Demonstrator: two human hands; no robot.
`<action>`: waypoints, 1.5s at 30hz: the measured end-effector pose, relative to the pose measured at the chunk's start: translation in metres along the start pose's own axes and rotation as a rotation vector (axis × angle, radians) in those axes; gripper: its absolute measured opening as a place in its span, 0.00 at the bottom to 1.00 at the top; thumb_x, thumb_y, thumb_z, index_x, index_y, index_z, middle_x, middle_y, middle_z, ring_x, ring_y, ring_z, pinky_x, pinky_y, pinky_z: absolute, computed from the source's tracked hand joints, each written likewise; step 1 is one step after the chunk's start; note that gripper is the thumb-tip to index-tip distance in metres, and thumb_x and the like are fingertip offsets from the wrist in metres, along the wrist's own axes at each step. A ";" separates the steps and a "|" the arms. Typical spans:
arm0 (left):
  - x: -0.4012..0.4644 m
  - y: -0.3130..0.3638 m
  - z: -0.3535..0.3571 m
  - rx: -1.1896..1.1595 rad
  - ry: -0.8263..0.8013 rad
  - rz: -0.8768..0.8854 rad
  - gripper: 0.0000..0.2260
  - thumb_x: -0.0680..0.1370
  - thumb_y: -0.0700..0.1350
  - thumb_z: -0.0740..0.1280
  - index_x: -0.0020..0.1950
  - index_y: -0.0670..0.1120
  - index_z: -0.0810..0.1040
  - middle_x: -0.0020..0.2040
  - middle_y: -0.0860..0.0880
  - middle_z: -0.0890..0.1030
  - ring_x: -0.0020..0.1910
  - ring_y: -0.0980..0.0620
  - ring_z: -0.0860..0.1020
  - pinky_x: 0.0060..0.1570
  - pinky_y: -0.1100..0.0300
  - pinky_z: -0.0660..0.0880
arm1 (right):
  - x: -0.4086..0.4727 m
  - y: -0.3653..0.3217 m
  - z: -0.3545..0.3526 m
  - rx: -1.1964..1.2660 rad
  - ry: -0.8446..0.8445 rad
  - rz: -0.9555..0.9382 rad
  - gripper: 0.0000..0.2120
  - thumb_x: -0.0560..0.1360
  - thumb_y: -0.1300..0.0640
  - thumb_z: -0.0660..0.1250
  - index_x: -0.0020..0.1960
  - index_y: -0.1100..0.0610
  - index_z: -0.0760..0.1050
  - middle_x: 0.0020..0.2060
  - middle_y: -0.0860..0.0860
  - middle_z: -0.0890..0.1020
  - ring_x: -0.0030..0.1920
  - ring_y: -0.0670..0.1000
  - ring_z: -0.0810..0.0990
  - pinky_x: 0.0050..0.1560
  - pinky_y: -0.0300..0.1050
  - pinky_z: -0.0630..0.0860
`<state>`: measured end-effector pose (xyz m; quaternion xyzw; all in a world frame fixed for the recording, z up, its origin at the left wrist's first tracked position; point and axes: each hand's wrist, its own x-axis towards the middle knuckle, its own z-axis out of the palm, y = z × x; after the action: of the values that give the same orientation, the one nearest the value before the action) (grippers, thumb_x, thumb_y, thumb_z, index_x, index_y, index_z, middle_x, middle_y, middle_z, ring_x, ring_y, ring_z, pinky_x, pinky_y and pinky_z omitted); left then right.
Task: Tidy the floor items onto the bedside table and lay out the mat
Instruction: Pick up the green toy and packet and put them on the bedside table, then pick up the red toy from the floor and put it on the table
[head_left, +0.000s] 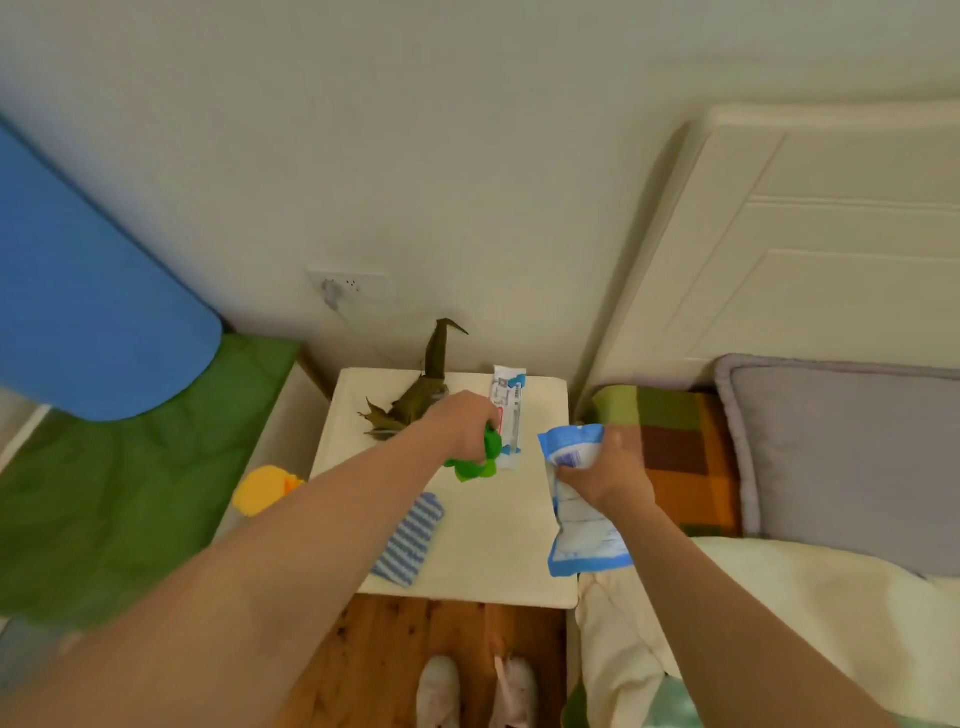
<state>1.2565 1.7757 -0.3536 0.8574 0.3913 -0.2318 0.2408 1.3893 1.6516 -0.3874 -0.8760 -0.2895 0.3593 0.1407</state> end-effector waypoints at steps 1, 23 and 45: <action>0.010 -0.002 0.007 -0.018 -0.015 -0.014 0.22 0.72 0.41 0.71 0.66 0.46 0.73 0.62 0.45 0.76 0.59 0.46 0.75 0.54 0.57 0.75 | 0.012 0.003 0.007 -0.017 -0.008 0.012 0.42 0.72 0.46 0.68 0.76 0.55 0.47 0.70 0.58 0.64 0.67 0.60 0.69 0.62 0.51 0.71; 0.131 -0.047 0.127 -0.014 -0.138 -0.115 0.19 0.74 0.42 0.68 0.65 0.46 0.73 0.63 0.43 0.74 0.61 0.45 0.74 0.56 0.56 0.73 | 0.137 0.048 0.141 -0.074 -0.146 0.076 0.48 0.70 0.44 0.71 0.76 0.52 0.42 0.66 0.58 0.64 0.65 0.59 0.69 0.60 0.54 0.74; 0.052 -0.078 -0.017 0.078 0.280 -0.128 0.43 0.72 0.68 0.59 0.77 0.54 0.39 0.79 0.45 0.40 0.78 0.43 0.42 0.74 0.37 0.46 | 0.089 -0.090 0.018 -0.205 -0.036 -0.399 0.50 0.68 0.35 0.67 0.76 0.48 0.39 0.77 0.52 0.43 0.77 0.56 0.45 0.73 0.67 0.47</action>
<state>1.2299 1.8601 -0.3889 0.8634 0.4655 -0.1400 0.1351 1.3912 1.7781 -0.4077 -0.8045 -0.4945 0.3086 0.1140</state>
